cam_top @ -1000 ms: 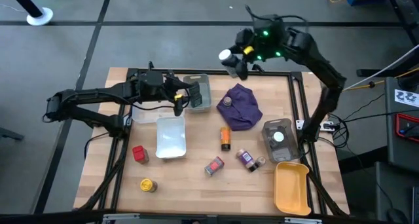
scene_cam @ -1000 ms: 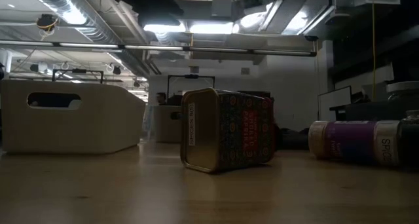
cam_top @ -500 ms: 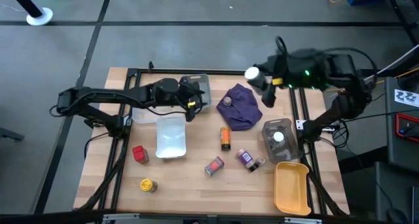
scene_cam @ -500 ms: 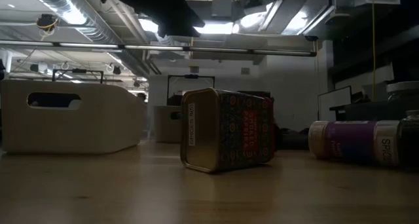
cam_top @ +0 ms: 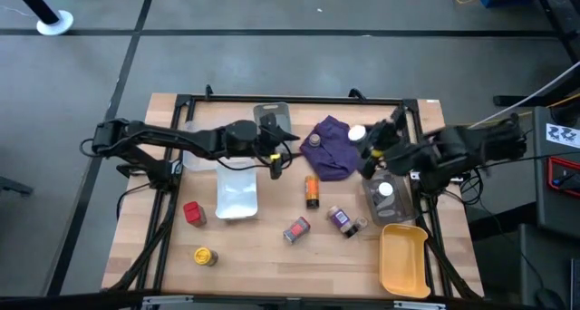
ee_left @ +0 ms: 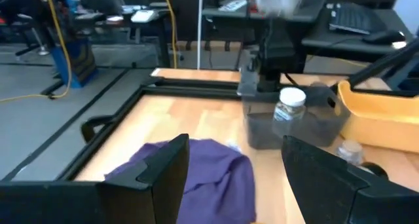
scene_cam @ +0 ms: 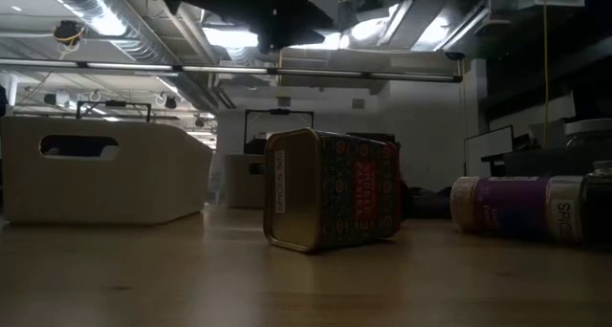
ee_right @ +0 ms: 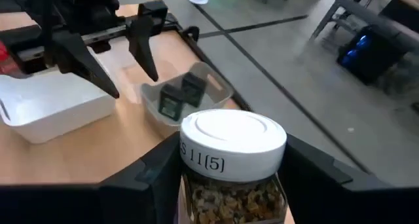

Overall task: Sort spices by type
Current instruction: Put the white seasoning bottle into the black transparent bin

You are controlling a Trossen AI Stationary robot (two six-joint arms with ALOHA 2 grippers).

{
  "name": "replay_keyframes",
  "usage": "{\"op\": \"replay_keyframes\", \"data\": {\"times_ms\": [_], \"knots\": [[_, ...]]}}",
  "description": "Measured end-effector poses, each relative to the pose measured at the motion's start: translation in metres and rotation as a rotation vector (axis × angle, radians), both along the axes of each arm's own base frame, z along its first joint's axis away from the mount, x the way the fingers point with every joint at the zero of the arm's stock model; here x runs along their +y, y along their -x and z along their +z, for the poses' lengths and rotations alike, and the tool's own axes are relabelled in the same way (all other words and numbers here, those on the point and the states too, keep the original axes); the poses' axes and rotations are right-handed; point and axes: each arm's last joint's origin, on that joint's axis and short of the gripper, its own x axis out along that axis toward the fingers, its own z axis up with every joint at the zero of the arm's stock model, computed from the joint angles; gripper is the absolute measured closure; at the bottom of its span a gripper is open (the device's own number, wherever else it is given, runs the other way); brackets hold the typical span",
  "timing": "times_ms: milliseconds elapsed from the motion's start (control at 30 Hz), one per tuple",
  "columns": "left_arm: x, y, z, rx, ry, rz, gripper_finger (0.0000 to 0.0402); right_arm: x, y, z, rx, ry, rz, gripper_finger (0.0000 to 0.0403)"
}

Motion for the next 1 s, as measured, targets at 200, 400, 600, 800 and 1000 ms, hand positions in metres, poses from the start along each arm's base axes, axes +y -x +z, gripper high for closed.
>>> {"op": "replay_keyframes", "data": {"times_ms": [200,400,600,800,1000], "knots": [[-0.008,-0.008,-0.01,0.015,0.001,-0.026,0.0174,0.005,-0.016,-0.061,-0.146,-0.068,0.026,0.0187],[-0.01,-0.008,-0.01,0.016,0.004,-0.033,0.0174,0.012,-0.034,-0.099,-0.345,-0.045,0.125,0.019],[-0.01,-0.007,-0.009,0.014,0.004,-0.034,0.0174,0.001,-0.04,-0.115,-0.629,-0.048,0.32,0.0189],[-0.014,-0.004,-0.003,-0.009,0.024,-0.114,0.0174,-0.022,-0.041,-0.119,-0.704,-0.04,0.429,0.019],[-0.016,-0.002,0.006,-0.057,0.039,-0.153,0.0174,-0.035,-0.043,-0.118,-0.71,-0.042,0.492,0.0187]]}}
